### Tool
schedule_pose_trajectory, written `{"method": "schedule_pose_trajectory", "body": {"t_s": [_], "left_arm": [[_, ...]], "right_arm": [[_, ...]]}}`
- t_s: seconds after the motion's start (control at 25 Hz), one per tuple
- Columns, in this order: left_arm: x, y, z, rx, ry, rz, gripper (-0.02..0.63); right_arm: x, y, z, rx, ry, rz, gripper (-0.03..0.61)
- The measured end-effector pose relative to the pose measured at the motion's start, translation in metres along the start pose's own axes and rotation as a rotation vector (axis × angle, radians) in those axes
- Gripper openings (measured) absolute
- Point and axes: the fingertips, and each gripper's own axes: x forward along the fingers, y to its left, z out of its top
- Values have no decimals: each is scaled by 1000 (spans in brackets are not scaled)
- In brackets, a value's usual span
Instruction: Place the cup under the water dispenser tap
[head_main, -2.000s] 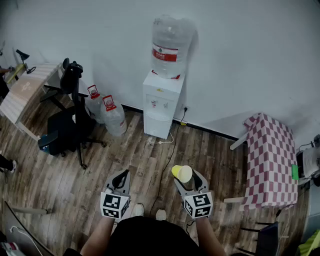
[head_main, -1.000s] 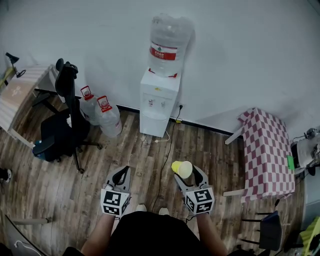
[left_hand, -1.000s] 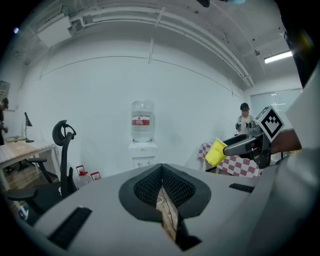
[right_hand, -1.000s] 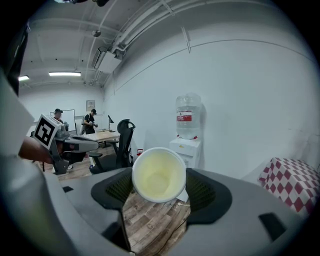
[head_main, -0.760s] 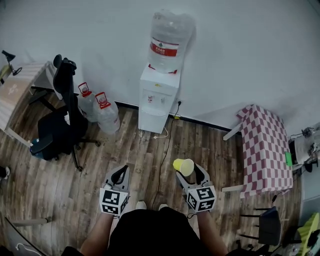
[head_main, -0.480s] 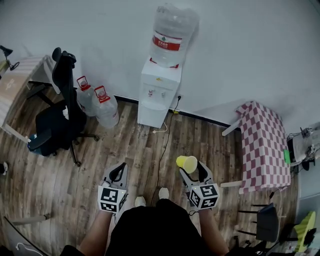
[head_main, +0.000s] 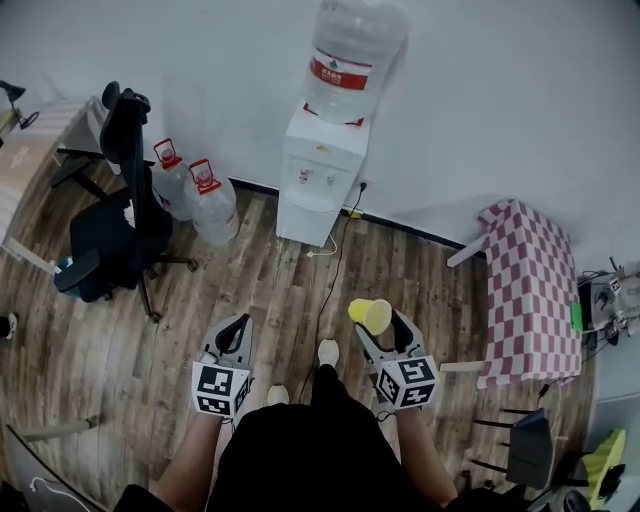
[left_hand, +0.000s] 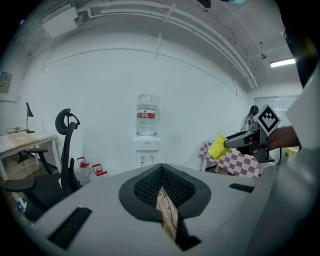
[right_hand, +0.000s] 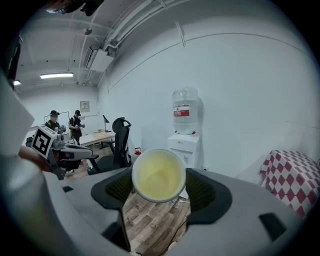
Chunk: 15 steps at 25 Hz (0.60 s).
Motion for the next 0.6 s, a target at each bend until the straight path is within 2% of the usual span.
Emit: {"method": "schedule_pose_trajectory", "body": {"t_s": [0.32,0.6], "left_arm": [[61,1,32,27,-5,48,14],[127,-12,69,14,2,82,14]], "right_arm": [[49,-44,19,9,-14,68,342],[101,-87,49,-28,-9,180,342]]}}
